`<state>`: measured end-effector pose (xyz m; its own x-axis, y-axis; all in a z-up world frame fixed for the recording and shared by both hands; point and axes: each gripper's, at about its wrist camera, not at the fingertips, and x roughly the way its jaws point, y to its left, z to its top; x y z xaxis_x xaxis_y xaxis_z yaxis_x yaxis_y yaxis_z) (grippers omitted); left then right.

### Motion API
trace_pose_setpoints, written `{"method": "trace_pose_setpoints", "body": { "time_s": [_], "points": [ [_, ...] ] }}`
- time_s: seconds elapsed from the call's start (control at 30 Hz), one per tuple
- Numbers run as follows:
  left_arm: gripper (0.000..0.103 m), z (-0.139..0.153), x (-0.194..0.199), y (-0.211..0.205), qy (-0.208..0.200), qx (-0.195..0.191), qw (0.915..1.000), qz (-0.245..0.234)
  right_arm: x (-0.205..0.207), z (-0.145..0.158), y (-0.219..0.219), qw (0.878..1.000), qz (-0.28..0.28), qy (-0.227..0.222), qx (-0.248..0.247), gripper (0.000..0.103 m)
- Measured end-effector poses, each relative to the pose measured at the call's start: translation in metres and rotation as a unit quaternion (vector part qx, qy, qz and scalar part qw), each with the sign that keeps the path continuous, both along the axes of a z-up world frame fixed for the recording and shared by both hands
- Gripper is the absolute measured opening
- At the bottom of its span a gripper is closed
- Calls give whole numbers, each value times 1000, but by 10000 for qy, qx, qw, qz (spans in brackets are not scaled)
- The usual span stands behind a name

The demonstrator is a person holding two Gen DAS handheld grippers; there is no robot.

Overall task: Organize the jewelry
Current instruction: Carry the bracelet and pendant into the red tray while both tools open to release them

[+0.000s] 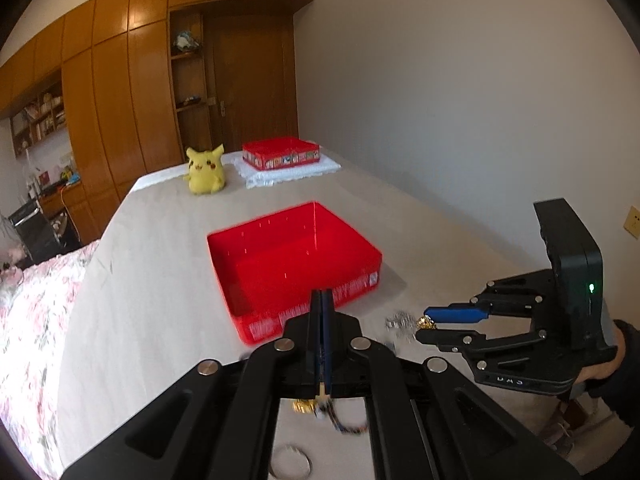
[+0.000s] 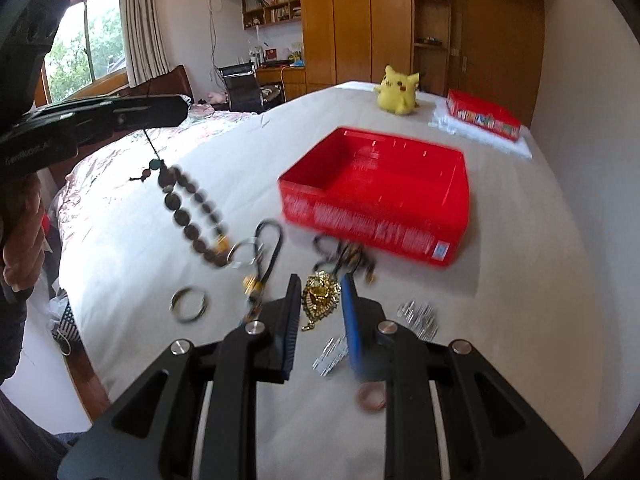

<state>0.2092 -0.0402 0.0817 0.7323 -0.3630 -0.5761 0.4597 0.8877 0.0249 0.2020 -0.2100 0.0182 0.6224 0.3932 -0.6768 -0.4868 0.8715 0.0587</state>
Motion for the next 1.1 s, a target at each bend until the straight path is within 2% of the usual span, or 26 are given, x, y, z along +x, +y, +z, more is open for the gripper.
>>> {"method": "trace_pose_setpoints", "body": {
  "time_s": [0.23, 0.47, 0.63, 0.77, 1.1],
  "points": [
    [0, 12, 67, -6, 74, -73, 9999, 139, 75, 20, -5, 9999, -129, 99, -26, 19],
    [0, 9, 126, -13, 190, -135, 9995, 229, 147, 7, -11, 9984, -346, 442, -35, 19],
    [0, -15, 173, -19, 497, -138, 9982, 303, 198, -22, -12, 9954, -534, 784, -107, 19],
    [0, -46, 202, -21, 791, -128, 9962, 353, 223, -49, -12, 9925, -618, 1035, -189, 19],
    [0, -96, 235, -18, 1170, -108, 9922, 428, 246, -87, -7, 9888, -598, 1333, -299, 19]
  ]
}}
